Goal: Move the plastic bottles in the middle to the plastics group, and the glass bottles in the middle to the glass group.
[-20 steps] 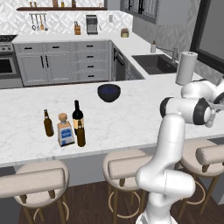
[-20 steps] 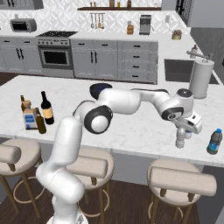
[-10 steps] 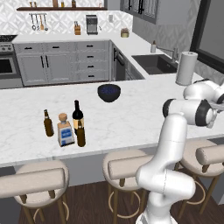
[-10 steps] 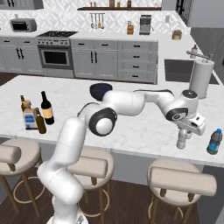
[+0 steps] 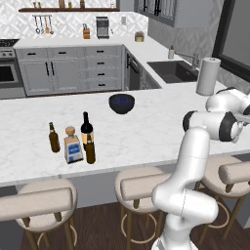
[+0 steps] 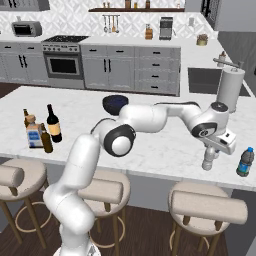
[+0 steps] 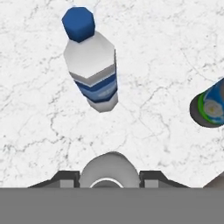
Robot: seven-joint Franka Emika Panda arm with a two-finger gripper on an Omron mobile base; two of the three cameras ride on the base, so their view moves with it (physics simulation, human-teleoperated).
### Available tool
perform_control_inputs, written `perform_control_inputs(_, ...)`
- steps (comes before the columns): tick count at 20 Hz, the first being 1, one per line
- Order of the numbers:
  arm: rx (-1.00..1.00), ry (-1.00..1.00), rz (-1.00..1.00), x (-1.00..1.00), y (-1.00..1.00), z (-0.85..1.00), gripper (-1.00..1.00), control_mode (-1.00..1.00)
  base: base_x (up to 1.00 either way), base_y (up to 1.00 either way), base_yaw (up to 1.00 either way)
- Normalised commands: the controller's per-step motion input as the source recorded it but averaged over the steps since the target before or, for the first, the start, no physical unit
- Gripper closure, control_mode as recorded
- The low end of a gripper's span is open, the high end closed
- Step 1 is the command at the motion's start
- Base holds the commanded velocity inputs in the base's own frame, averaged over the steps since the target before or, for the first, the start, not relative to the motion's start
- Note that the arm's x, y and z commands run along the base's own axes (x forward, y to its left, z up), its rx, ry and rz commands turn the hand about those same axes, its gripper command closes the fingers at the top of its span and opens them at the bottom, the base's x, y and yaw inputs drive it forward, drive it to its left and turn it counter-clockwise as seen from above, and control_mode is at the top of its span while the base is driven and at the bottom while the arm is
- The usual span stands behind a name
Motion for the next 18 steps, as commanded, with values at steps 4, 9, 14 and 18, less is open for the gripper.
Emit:
perform_control_inputs(4, 0.0, -0.01, 0.0, 0.0, 0.0, 0.16, -1.0, -1.0, 0.0, 0.0, 0.0)
perform_control_inputs(9, 0.0, 0.0, 0.0, -0.03, 0.04, 0.28, -1.0, -1.0, 0.0, 0.0, 0.0)
perform_control_inputs(14, -0.04, 0.0, 0.0, -0.29, 0.37, 0.31, -1.0, -1.0, 0.0, 0.0, 0.0)
perform_control_inputs(18, -0.12, 0.0, 0.0, -0.4, 0.81, 0.01, -1.0, -1.0, 0.0, 0.0, 0.0)
